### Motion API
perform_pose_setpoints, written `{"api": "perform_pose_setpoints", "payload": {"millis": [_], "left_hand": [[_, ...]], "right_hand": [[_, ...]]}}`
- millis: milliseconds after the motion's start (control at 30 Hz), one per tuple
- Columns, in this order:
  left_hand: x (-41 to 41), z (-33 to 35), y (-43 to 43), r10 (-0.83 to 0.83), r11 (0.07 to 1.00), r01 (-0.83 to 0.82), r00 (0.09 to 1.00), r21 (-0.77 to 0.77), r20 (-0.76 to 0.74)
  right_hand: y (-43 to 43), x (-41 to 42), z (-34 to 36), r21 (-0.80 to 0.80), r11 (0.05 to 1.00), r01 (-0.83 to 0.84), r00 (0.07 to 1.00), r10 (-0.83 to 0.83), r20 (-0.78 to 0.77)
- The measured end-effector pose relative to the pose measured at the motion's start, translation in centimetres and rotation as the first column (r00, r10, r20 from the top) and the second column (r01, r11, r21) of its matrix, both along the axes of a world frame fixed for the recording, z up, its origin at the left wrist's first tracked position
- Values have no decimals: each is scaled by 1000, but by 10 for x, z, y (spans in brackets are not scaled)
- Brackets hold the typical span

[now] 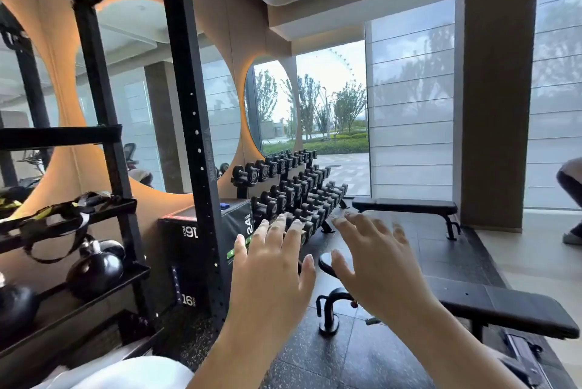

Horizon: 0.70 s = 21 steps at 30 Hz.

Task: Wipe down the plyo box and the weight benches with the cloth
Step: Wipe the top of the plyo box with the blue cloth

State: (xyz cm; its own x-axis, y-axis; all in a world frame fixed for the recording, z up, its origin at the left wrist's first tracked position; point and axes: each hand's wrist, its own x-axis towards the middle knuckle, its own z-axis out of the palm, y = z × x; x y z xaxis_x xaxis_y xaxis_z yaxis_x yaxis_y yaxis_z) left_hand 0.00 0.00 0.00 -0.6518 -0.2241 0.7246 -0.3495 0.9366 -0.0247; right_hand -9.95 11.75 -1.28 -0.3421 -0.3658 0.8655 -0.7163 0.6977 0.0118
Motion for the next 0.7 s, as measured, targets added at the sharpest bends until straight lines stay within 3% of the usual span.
{"api": "perform_pose_setpoints", "payload": {"millis": [300, 567, 700], "left_hand": [[-77, -6, -24, -46, 994, 30, 987, 107, 153], [-191, -7, -45, -17, 992, 0, 991, 122, 136], [-239, -11, -63, 36, 995, -46, 993, 84, 112]], "right_hand": [[-34, -83, -11, -5, 1000, 3, 999, -3, -33], [-60, -196, -14, 51, 997, -66, 997, 63, 52], [-83, -250, -18, 39, 997, -70, 997, 71, -10]]}}
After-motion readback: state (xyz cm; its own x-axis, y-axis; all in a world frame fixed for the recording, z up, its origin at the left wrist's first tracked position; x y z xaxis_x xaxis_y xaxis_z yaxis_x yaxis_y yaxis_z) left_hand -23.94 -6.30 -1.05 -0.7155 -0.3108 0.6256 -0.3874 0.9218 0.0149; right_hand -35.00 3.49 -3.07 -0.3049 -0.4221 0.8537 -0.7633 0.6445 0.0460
